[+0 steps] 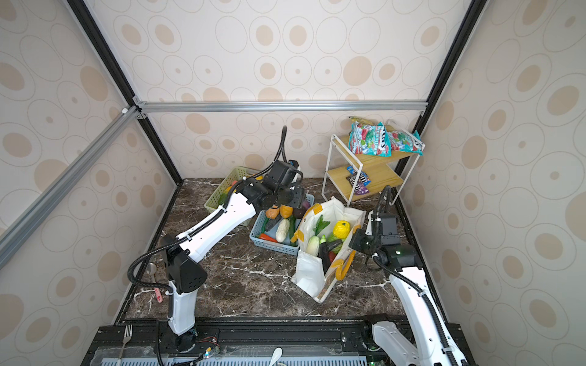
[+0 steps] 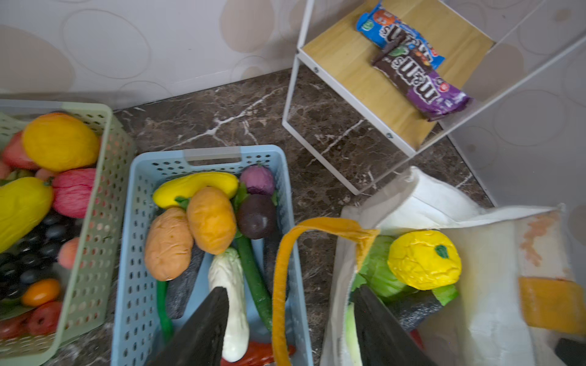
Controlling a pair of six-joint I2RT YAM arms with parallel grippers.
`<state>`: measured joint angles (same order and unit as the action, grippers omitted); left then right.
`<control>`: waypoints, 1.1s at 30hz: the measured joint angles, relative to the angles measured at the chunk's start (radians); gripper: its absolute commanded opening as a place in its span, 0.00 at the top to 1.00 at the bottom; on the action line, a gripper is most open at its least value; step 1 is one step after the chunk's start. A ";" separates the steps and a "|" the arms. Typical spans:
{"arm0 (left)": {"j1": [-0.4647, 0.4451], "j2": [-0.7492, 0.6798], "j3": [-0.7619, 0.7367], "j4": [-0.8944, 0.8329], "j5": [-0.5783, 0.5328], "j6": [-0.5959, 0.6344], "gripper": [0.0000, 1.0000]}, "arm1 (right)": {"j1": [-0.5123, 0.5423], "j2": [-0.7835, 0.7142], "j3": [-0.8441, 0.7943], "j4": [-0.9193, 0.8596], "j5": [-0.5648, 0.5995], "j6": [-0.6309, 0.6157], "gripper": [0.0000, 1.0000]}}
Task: Place the food into the grocery bag and tie it
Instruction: 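Withdraw the left gripper from the bag back over the blue basket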
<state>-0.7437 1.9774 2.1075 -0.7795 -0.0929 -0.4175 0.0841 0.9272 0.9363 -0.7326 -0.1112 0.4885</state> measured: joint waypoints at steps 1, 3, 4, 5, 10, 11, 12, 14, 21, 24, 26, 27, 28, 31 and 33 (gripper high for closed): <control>0.011 -0.011 -0.015 0.001 -0.006 0.002 0.36 | 0.000 0.000 0.000 0.000 0.000 0.000 1.00; 0.035 -0.036 -0.051 0.002 -0.017 0.007 0.36 | 0.000 0.000 0.000 0.000 0.000 0.000 1.00; 0.043 -0.043 -0.064 0.003 -0.021 0.009 0.36 | 0.000 0.000 0.000 0.000 0.000 0.000 1.00; 0.053 -0.054 -0.081 0.005 -0.025 0.012 0.37 | 0.000 0.000 0.000 0.000 0.000 0.000 1.00; 0.083 -0.085 -0.143 0.008 -0.040 0.015 0.37 | 0.000 0.003 0.000 0.001 -0.001 -0.001 1.00; 0.090 -0.091 -0.156 0.008 -0.047 0.015 0.37 | 0.000 0.005 0.000 0.001 -0.001 -0.001 1.00; 0.095 -0.097 -0.171 0.008 -0.051 0.015 0.38 | 0.000 0.006 0.000 0.001 -0.001 -0.001 1.00; 0.106 -0.108 -0.197 0.008 -0.060 0.015 0.39 | 0.000 0.008 0.000 0.002 -0.001 -0.001 1.00; 0.189 -0.145 -0.277 0.013 -0.110 0.025 0.40 | 0.000 0.024 0.003 0.003 -0.005 0.000 1.00; 0.227 -0.157 -0.295 0.025 -0.132 0.034 0.41 | 0.000 0.036 0.009 0.002 -0.008 0.000 1.00; 0.256 -0.160 -0.309 0.039 -0.141 0.039 0.41 | 0.000 0.040 0.014 0.000 -0.010 -0.001 1.00; 0.273 -0.161 -0.316 0.045 -0.143 0.041 0.42 | 0.000 0.042 0.016 -0.001 -0.009 -0.001 1.00; 0.288 -0.160 -0.323 0.050 -0.144 0.042 0.42 | 0.000 0.044 0.019 -0.002 -0.010 -0.001 1.00; 0.335 -0.154 -0.336 0.063 -0.145 0.045 0.45 | 0.000 0.050 0.028 -0.007 -0.009 -0.004 1.00; 0.363 -0.144 -0.336 0.074 -0.142 0.046 0.47 | 0.000 0.052 0.030 -0.008 -0.009 -0.004 1.00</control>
<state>-0.3809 1.8336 1.7710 -0.7052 -0.2352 -0.3714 0.0837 0.9791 0.9665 -0.7410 -0.1204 0.4843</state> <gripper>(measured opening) 0.542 0.049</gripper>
